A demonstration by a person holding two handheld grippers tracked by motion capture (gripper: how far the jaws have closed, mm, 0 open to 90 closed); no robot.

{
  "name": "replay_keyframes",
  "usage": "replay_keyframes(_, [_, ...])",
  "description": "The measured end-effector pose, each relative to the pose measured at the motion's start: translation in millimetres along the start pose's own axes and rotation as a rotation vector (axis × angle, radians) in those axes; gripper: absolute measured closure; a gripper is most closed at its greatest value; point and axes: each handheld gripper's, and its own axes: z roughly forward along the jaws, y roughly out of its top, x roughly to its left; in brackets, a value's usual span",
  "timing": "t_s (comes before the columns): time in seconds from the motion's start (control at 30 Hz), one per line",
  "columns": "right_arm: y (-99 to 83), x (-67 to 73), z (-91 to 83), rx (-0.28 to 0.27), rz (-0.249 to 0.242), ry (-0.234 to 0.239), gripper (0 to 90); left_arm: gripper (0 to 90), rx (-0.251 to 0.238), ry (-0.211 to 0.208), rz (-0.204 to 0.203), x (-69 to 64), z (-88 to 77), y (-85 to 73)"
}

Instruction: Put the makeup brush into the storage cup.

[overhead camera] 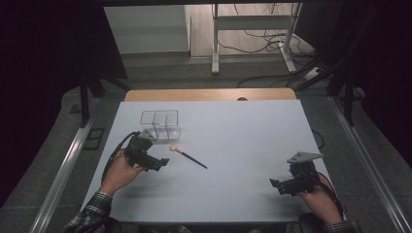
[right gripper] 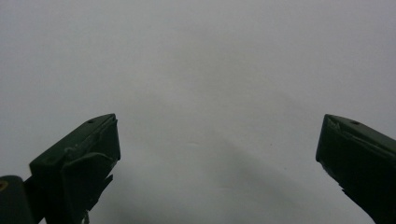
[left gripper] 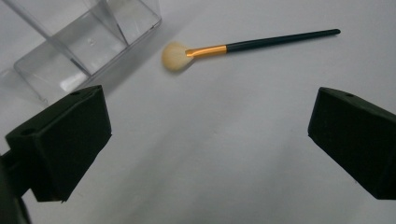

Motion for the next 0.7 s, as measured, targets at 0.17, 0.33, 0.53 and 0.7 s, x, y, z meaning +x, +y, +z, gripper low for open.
replay_keyframes(0.17, [0.0, -0.1, 0.2, 0.002, -0.001, 0.001, 0.0, 0.0, 0.003, -0.01, 0.015, -0.8, 4.6, 6.6])
replay_keyframes(0.33, [0.0, -0.4, 0.0, 0.001, -0.001, 0.003, 0.0, 0.0, 0.004, -0.015, 0.024, -3.4, 9.7, 13.5])
replay_keyframes(0.53, [-0.1, -0.6, 0.1, 0.001, -0.002, 0.003, 0.0, 0.0, 0.006, -0.027, 0.037, -5.5, 14.7, 22.1])
replay_keyframes(0.7, [-0.2, -0.8, 0.2, 0.002, -0.001, 0.004, 0.0, 0.0, 0.009, -0.039, 0.046, -6.3, 20.0, 28.7])
